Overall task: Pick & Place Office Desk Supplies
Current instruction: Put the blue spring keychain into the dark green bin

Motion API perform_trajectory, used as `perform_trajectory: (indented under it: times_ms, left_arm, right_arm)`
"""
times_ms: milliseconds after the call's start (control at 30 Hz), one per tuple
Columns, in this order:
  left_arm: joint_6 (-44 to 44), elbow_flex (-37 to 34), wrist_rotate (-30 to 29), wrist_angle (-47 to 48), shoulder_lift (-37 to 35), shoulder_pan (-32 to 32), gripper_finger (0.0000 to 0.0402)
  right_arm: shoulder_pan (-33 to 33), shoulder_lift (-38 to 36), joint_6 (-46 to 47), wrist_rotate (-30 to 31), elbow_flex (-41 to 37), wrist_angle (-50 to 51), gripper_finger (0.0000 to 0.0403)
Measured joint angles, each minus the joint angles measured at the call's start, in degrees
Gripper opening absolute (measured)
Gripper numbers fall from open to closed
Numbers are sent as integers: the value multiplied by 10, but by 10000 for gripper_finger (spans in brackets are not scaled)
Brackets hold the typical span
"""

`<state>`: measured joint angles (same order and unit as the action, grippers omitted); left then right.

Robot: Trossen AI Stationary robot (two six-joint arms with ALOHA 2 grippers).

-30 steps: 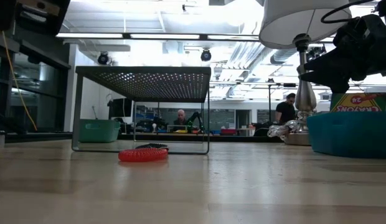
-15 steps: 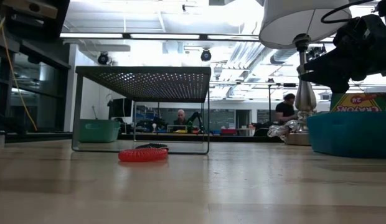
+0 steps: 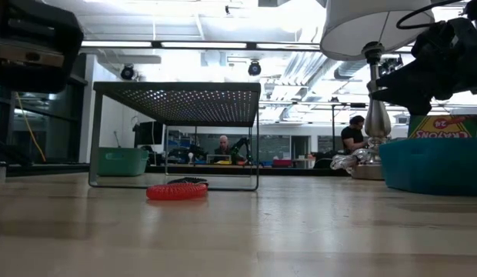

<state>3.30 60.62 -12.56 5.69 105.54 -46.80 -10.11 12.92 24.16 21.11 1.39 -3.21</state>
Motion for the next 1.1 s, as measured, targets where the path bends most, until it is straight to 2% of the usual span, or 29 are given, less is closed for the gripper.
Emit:
perform_trajectory:
  times_ms: [900, 1100]
  left_arm:
    - [-9, 0, 5, 0, 15, 7, 147]
    - [22, 0, 43, 4, 15, 22, 131]
  right_arm:
    - [0, 3, 0, -3, 0, 0, 153]
    - [0, 3, 0, -3, 0, 0, 153]
